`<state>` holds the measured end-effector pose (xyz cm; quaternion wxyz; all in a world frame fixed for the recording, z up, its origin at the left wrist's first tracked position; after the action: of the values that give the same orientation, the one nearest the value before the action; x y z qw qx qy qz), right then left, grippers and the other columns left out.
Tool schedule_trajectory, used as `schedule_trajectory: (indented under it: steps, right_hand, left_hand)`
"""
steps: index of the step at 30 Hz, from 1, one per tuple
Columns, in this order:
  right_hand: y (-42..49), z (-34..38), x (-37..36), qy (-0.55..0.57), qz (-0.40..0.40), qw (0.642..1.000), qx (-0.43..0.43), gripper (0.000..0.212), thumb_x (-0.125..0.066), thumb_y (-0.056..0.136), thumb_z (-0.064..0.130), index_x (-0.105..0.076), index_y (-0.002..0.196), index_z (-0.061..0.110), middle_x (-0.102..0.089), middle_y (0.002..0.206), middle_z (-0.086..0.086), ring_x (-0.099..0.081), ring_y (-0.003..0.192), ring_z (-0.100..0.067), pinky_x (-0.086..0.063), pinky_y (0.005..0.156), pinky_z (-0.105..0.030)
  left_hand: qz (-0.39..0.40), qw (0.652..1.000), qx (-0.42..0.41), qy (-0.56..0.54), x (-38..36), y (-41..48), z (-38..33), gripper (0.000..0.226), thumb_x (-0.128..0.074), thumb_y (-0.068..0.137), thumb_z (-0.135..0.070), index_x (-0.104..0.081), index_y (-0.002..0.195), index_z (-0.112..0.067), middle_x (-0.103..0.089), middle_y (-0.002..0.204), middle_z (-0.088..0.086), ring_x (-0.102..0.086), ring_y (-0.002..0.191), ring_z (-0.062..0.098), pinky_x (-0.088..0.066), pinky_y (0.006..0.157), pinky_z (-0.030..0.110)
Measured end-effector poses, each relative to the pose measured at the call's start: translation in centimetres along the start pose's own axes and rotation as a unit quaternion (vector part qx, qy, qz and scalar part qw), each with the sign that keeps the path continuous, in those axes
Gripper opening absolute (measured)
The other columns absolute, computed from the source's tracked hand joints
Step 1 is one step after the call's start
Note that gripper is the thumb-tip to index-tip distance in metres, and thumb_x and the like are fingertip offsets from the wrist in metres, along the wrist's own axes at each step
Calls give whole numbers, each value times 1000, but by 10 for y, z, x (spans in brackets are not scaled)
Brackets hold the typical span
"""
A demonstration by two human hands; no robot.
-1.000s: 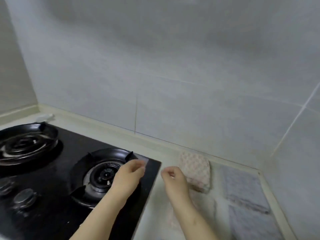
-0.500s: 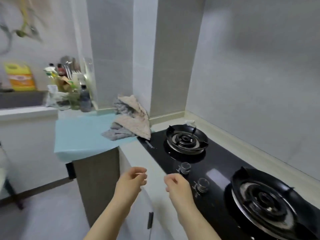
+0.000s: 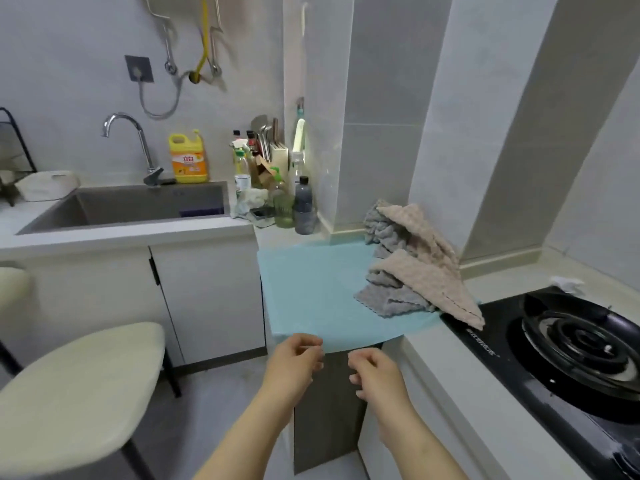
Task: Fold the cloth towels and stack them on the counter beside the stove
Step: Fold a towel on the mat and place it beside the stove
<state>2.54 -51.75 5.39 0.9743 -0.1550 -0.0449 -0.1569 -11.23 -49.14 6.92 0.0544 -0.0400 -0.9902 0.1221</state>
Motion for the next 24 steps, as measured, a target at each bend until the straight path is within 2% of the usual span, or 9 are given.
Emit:
schedule_trajectory:
  steps: [6, 13, 15, 17, 18, 20, 21, 23, 24]
  right_hand:
    - [106, 29, -23, 31, -41, 999, -1, 12, -51, 92, 12, -60, 84, 15, -57, 86, 0, -52, 78, -16, -40, 66, -27]
    - [237, 62, -38, 54, -101, 993, -2, 13, -52, 89, 9, -58, 79, 14, -57, 80, -2, -49, 71, -17, -35, 57, -26]
    - [264, 71, -30, -7, -172, 985, 24, 11, -53, 89, 13, -60, 82, 19, -63, 91, -2, -53, 79, -18, -39, 62, -28]
    - [281, 81, -14, -164, -292, 941, 41, 16, -53, 86, 17, -63, 96, 26, -62, 113, 1, -51, 106, -22, -39, 86, -33]
    - [287, 86, -7, -224, -337, 913, 46, 23, -54, 85, 18, -62, 105, 28, -57, 125, 4, -42, 119, -22, -30, 99, -36]
    - [300, 89, -1, -305, -364, 880, 26, 40, -52, 85, 23, -52, 125, 32, -38, 145, 4, -24, 133, -21, -15, 109, -39]
    - [308, 88, 2, -342, -362, 867, 1, 49, -52, 86, 26, -44, 133, 33, -28, 151, 3, -19, 136, -21, -12, 110, -40]
    - [322, 81, 9, -387, -360, 847, -57, 59, -50, 86, 28, -30, 141, 36, -19, 154, 3, -17, 138, -22, -13, 111, -41]
    - [327, 76, 12, -391, -364, 841, -81, 60, -49, 87, 26, -28, 142, 36, -22, 153, 3, -19, 137, -22, -16, 110, -40]
  left_hand:
    - [-1, 1000, 14, 17, 22, 102, -12, 15, -51, 92, -13, -62, 93, -23, -66, 99, 3, -62, 80, 11, -46, 69, 23]
    - [63, 996, 12, 56, -3, 244, -46, 15, -50, 90, -13, -62, 93, -22, -65, 96, 3, -61, 73, 10, -43, 65, 21]
    - [84, 994, 12, 68, -15, 279, -55, 15, -50, 90, -14, -62, 93, -22, -66, 96, 2, -61, 74, 10, -44, 66, 21]
    - [110, 991, 12, 77, -28, 308, -60, 15, -49, 91, -15, -62, 93, -23, -66, 96, 2, -61, 76, 11, -44, 68, 22]
    - [125, 989, 11, 80, -35, 322, -62, 15, -49, 91, -15, -62, 93, -23, -66, 95, 1, -61, 76, 11, -44, 68, 22]
    - [157, 984, 9, 90, -49, 347, -63, 15, -49, 91, -14, -62, 93, -22, -65, 93, 0, -61, 74, 10, -43, 67, 21]
    - [173, 980, 8, 95, -57, 360, -62, 15, -49, 91, -14, -62, 93, -22, -65, 92, 0, -60, 73, 10, -43, 66, 21]
    - [213, 971, 6, 107, -73, 384, -62, 16, -49, 92, -13, -62, 93, -21, -64, 89, -1, -60, 72, 9, -43, 65, 20]
    - [238, 965, 5, 115, -80, 394, -61, 16, -49, 92, -12, -62, 93, -21, -64, 89, -2, -59, 72, 9, -43, 65, 20]
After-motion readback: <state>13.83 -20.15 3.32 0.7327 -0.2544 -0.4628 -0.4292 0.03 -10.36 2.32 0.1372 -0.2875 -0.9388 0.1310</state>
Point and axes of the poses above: each hand's wrist, its own y-axis towards the middle knuckle, its own x-axis out of the back of the hand, z = x × y, the point moved 4 cm from there along y, towards the middle knuckle
